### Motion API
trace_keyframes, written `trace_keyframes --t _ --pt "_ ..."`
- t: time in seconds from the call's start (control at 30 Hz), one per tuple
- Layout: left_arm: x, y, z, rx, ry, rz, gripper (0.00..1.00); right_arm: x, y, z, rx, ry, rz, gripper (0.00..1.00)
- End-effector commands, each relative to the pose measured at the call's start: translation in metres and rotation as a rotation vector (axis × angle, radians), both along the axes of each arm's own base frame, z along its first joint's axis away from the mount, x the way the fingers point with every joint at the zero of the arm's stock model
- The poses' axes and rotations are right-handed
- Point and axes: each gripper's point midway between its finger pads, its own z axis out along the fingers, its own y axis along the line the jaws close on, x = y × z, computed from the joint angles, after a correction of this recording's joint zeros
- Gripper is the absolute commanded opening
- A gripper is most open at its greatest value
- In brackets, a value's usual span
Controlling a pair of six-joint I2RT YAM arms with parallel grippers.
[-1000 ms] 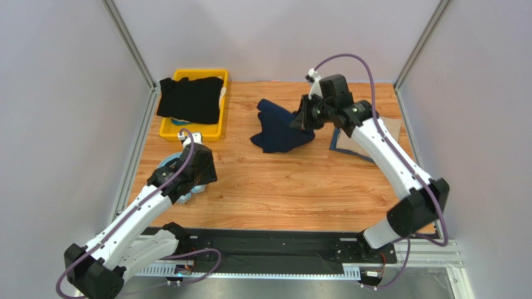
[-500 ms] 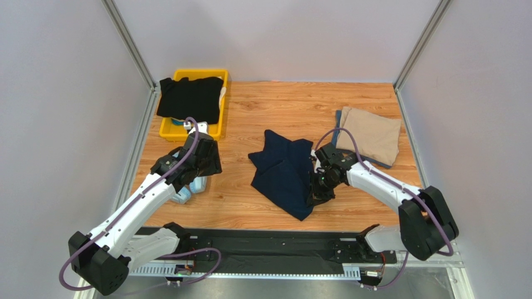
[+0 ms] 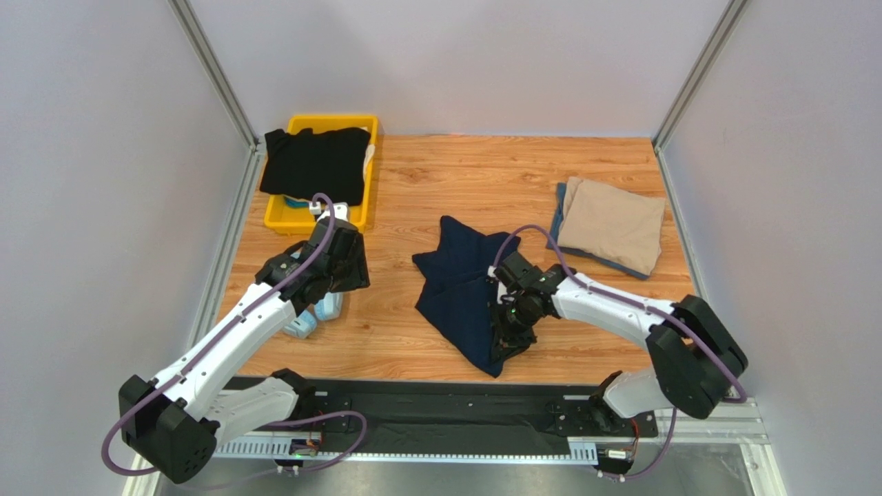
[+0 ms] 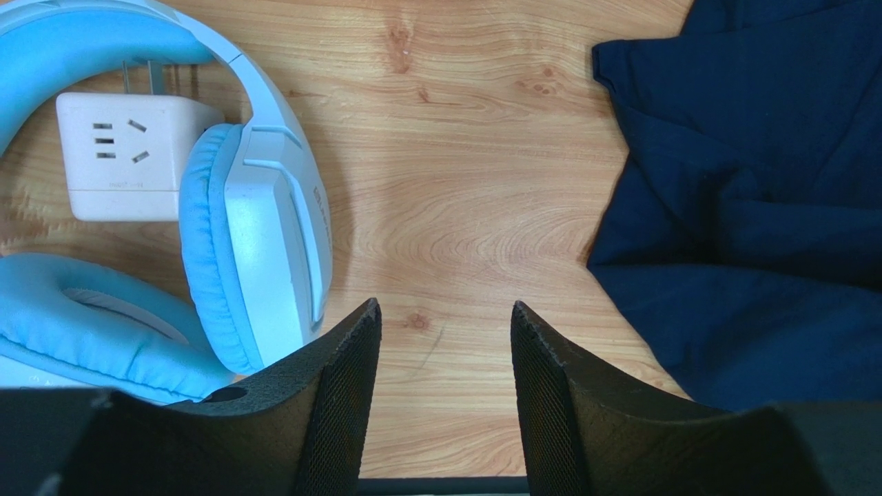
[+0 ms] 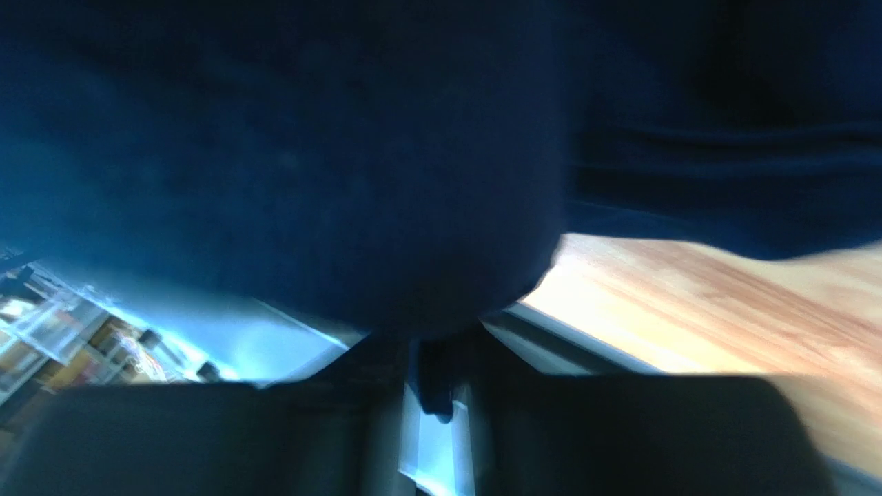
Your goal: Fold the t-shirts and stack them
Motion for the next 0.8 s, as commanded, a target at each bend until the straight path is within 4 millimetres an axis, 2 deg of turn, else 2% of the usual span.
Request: trace_keyframes --t 0.0,0.03,0.07,0.1,0.13,0.17,0.2,0.27,0.3,0.4,0.47,0.57,0.6,0.7,0.73,0.77 --pt "0.008 -0.005 0.009 -0.004 -0.027 -0.032 0.56 -0.009 0.021 0.01 0.008 0.016 0.074 0.45" --pt "0.009 -0.006 0.009 -0.006 -0.027 -0.038 0.56 -0.008 0.021 0.011 -0.006 0.005 0.075 0.52" --pt "0.009 -0.007 0.007 -0.004 -0.021 -0.039 0.56 -0.001 0.024 0.022 0.007 -0.037 0.075 0.61" --pt "0.01 -0.007 0.008 -0.005 -0.021 -0.043 0.56 0.004 0.02 0.027 -0.015 -0.07 0.07 0.75" --pt "0.01 -0.009 0.007 -0.006 -0.015 -0.048 0.56 0.012 0.02 0.037 -0.017 -0.117 0.064 0.79" --pt "0.011 -0.01 0.007 -0.007 -0.014 -0.051 0.56 0.02 0.019 0.05 -0.015 -0.178 0.058 0.82" --pt "0.01 -0.01 0.006 -0.007 -0.009 -0.053 0.56 0.038 0.016 0.068 -0.035 -0.261 0.03 0.82" --pt "0.01 -0.012 0.004 -0.012 -0.001 -0.058 0.56 0.058 0.009 0.086 -0.058 -0.367 0.023 0.81" --pt "0.01 -0.012 0.004 -0.013 -0.003 -0.058 0.56 0.075 0.009 0.102 -0.051 -0.424 -0.008 0.81" --pt "0.009 -0.013 0.001 -0.013 0.008 -0.062 0.56 0.113 -0.003 0.115 -0.092 -0.515 -0.076 0.8" --pt "0.008 -0.013 0.0 -0.013 0.01 -0.065 0.56 0.135 -0.003 0.118 -0.088 -0.558 -0.11 0.81" --pt "0.006 -0.011 -0.002 -0.009 0.017 -0.064 0.55 0.17 -0.018 0.106 -0.157 -0.574 -0.18 0.81" --pt "0.005 -0.011 -0.003 -0.01 0.02 -0.063 0.55 0.181 -0.026 0.089 -0.203 -0.535 -0.199 0.81" --pt "0.001 -0.009 -0.007 -0.009 0.027 -0.059 0.55 0.202 -0.03 0.075 -0.246 -0.523 -0.212 0.82" --pt "0.0 -0.009 -0.008 -0.011 0.028 -0.059 0.55 0.206 -0.03 0.063 -0.273 -0.506 -0.199 0.82" --pt "-0.002 -0.007 -0.012 -0.008 0.037 -0.057 0.55 0.215 -0.03 0.063 -0.284 -0.531 -0.211 0.82"
